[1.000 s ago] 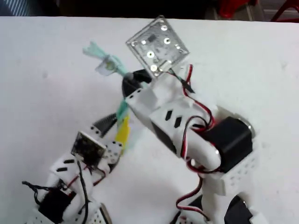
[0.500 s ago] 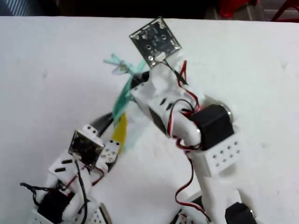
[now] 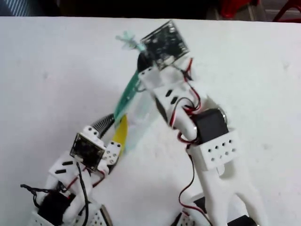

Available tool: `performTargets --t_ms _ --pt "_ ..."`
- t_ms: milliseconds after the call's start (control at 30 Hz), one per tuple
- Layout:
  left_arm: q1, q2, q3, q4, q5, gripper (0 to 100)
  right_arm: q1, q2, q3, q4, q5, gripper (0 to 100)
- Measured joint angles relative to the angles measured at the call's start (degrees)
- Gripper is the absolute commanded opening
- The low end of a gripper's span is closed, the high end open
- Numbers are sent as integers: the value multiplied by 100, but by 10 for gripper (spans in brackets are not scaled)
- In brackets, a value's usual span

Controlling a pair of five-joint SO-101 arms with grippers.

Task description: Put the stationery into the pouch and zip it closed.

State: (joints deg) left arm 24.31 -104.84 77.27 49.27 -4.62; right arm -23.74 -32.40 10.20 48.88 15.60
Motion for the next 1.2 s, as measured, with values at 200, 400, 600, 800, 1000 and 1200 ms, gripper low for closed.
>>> performTargets --t_ms 200,400,600,800,1000,1200 --pt "0 -18 0 53 0 24 607 97 0 -519 -53 16" --pt "0 -18 0 53 0 24 721 369 0 -633 -53 18" --pt "0 -18 0 53 0 24 -105 -202 -615 1064 -642 209" --pt "0 -18 -9 79 0 24 -1081 -193 -1284 2057 -2242 269" --pt "0 -26 -26 193 0 24 -1213 818 -2180 2488 -3429 265" --pt "-26 -26 -26 193 0 24 -1073 2268 -3807 3481 -3727 180"
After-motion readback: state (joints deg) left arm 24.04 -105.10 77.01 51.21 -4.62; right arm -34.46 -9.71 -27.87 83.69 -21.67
